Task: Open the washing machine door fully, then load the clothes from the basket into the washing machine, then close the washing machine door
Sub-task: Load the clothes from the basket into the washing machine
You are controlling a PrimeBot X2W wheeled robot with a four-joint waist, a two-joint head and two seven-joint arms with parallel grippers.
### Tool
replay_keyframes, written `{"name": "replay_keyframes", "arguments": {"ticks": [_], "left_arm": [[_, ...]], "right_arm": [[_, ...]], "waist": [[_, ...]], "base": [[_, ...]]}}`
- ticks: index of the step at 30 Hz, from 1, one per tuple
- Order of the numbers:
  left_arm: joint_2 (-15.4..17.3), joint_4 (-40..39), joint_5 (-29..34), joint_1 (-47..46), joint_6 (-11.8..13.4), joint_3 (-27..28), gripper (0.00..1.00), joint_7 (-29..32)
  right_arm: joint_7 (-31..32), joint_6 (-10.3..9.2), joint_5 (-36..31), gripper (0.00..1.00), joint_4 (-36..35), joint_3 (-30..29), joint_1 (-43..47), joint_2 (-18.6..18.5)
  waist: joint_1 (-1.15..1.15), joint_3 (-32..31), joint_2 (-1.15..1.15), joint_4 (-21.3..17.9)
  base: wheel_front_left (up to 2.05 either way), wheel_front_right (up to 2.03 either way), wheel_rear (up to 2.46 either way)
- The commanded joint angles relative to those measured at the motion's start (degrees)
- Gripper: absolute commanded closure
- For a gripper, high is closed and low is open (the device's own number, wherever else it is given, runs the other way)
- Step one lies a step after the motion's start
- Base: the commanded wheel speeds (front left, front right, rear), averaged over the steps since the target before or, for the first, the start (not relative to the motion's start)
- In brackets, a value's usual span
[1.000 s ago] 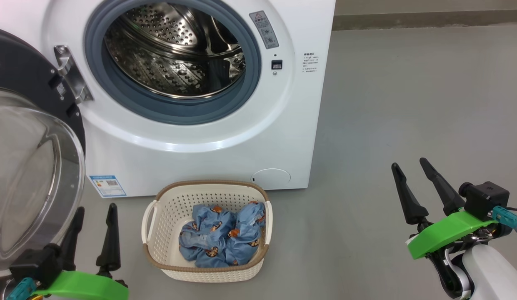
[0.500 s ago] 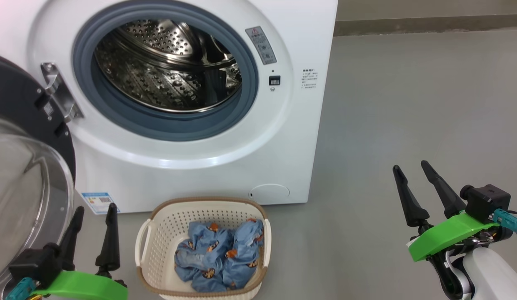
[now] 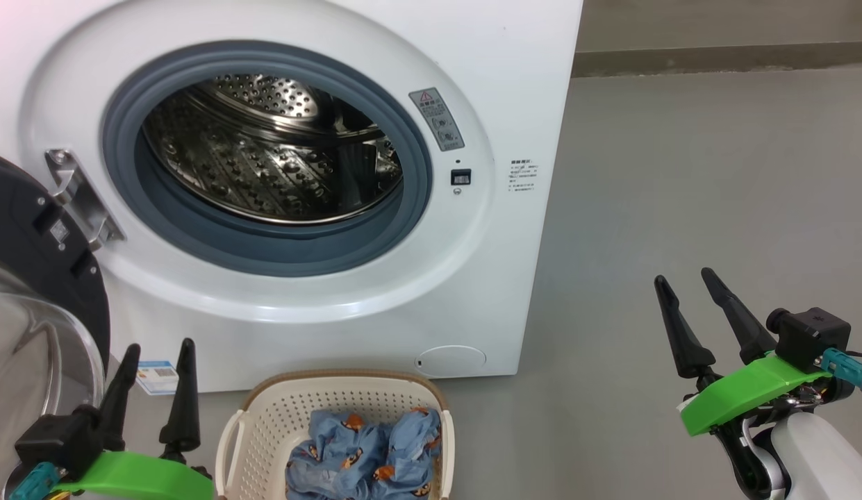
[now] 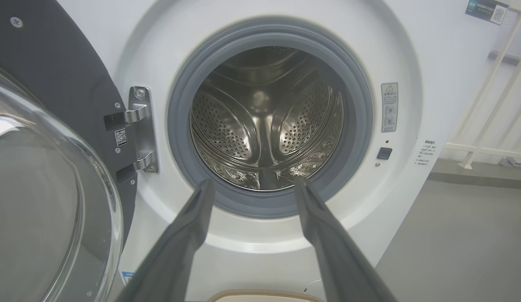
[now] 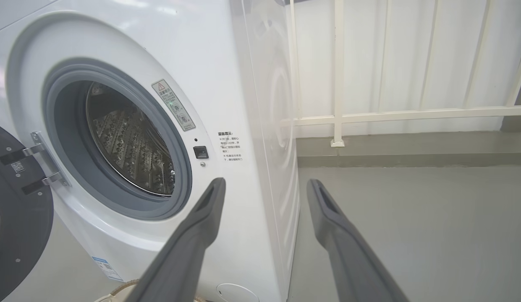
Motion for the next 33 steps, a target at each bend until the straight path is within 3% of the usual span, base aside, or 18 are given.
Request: {"name": "replay_keyframes", "arguments": {"ticks": [1, 33], "left_arm": [[1.82, -1.22, -0.1, -1.52, 0.38, 2.19, 0.0, -0.37], [1.67, -0.24, 0.47, -1.8, 0.27, 1.92, 0.0, -0.7]], "right_arm": [[-0.71, 0.33, -0.32, 0.0, -1.42, 0.79, -0.34, -0.55], [-0.71, 0.33, -0.42, 0.0, -1.53, 0.93, -0.37, -0.18]], "waist": [[-0.01, -0.03, 0.0, 0.01], [-0.01, -0.33, 0.0, 0.03]], "base": [[0.43, -0.43, 0.0], [0.02, -0.02, 0.0]]}}
